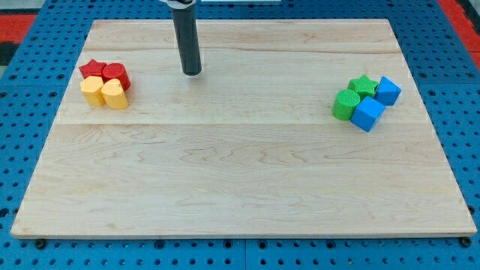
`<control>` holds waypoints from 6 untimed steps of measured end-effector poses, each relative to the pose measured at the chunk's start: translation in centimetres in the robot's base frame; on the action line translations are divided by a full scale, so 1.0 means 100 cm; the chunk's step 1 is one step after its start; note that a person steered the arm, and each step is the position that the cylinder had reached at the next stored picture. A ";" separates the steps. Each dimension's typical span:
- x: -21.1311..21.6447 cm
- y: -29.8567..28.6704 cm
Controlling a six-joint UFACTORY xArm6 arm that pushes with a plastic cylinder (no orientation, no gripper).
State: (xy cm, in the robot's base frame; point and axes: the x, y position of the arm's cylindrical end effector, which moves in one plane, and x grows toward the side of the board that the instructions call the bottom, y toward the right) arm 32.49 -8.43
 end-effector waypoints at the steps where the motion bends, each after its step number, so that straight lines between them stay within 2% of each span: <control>1: -0.018 0.000; 4: -0.016 0.019; 6: -0.011 0.073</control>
State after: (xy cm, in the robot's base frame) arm 31.35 -1.12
